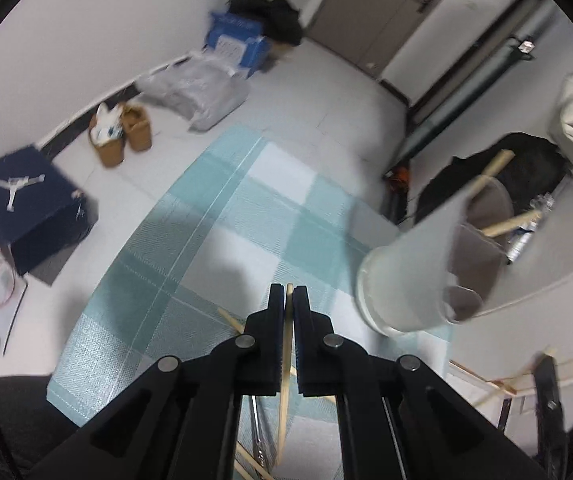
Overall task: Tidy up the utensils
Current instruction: 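Carry the chopstick in the left tool over the holder while the right tool carries its chopstick there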
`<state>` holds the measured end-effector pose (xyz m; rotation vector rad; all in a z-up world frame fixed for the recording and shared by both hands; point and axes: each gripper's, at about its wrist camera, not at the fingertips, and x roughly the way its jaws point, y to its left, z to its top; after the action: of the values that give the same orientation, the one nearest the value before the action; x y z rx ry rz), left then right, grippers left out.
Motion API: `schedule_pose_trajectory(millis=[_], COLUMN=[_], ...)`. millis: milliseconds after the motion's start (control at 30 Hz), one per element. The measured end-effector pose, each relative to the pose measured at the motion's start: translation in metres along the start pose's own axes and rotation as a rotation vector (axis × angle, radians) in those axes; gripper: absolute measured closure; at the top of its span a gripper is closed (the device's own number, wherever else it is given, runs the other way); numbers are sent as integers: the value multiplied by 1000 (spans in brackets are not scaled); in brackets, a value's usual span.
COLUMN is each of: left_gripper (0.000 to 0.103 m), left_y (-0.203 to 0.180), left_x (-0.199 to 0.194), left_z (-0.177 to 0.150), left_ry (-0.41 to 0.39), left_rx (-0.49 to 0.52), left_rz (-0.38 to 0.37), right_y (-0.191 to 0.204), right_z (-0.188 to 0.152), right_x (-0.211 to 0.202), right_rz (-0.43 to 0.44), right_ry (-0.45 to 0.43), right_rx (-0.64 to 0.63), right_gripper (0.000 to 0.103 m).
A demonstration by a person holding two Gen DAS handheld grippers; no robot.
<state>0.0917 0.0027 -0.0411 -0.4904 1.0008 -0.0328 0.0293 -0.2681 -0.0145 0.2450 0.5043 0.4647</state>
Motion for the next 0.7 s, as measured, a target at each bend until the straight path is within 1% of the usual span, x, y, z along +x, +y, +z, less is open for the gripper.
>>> schedule_pose_trajectory(millis=[133,267,433,533,600,633,700], left_gripper=[102,102,102,102,102,102,102], left_y=[-11,-23,-33,-41,-47,-50,-55], left_x=[-22,-39,-42,-43,-44,-45,-49], left_z=[-5,-15,-25,-29,-31,-32,-34], left_ry=[-60,-127,-121,-131,-124,-127,-134], left_rx=[48,137,211,257,275,287,314], left_rz=[-40,-60,-76,-59,-70,-61,-61], right_y=[0,0,-2,0,2,1,0], right_z=[-4,-4,-4,-4,-4,-5,-3], right_x=[-4,-11,-14,-16,-22,-25,-28], right_rz=[-15,-53,-90,-112,-133,-143,-159], right_ry=[6,0,-5,-11,-39,-48,-50], right_rx=[12,11,33,34,33,37,57], right_gripper=[98,97,98,98,98,98,98])
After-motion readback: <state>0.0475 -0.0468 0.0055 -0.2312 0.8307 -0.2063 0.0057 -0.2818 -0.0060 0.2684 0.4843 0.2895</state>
